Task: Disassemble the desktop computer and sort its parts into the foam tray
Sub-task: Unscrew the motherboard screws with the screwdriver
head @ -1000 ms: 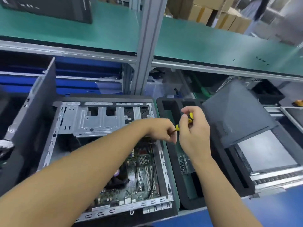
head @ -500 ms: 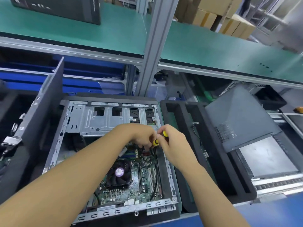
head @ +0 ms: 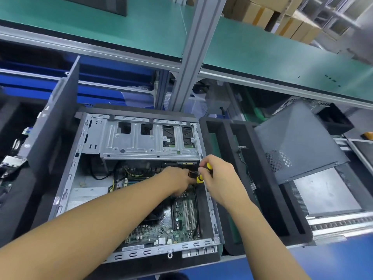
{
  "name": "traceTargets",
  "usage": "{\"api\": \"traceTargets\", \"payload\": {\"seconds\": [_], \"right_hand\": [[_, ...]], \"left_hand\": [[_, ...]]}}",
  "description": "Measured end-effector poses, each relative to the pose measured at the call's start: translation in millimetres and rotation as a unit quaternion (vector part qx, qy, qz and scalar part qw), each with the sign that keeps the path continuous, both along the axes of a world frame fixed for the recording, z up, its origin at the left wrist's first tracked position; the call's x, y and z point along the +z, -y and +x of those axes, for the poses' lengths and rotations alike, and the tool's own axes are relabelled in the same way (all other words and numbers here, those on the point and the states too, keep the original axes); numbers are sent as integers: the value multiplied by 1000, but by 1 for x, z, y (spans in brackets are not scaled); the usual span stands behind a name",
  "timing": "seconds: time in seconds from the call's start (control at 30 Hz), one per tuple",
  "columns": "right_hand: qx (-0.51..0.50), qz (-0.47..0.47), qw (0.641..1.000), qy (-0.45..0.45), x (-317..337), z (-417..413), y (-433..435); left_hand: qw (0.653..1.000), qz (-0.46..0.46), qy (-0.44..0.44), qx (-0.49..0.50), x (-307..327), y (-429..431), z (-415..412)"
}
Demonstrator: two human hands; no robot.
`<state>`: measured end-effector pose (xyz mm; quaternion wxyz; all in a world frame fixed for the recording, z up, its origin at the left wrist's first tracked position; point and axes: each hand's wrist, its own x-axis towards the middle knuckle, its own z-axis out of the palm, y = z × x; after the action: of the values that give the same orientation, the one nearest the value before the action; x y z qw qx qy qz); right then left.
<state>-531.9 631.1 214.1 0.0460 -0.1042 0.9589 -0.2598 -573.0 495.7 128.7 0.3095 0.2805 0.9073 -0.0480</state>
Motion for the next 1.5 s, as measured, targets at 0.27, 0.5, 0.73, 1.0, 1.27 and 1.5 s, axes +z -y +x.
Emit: {"api": "traceTargets", "payload": {"seconds": [0.27,0.5,0.73,1.0,1.27,1.5], "right_hand": [[-25,9,999,-29,3,2,8],[-33,46,998,-16,-6,-1,15],[-11,72,997,-29,-28,-1,19],[-5,73,997,-35,-44,-6,17],[11,106,994,-26,-46,-12,15],[16,111,993,-31,-48,-12,15]], "left_hand": [[990,89,1,107,-5,15,6],[983,16,-74,170,-21,26,15],[978,-69,-155,120,-17,-2,38],[969,-15,-237,-63,-29,7,33],[977,-94,-176,-79,-28,14,24],[976,67,-199,47,-25,7,30]]}}
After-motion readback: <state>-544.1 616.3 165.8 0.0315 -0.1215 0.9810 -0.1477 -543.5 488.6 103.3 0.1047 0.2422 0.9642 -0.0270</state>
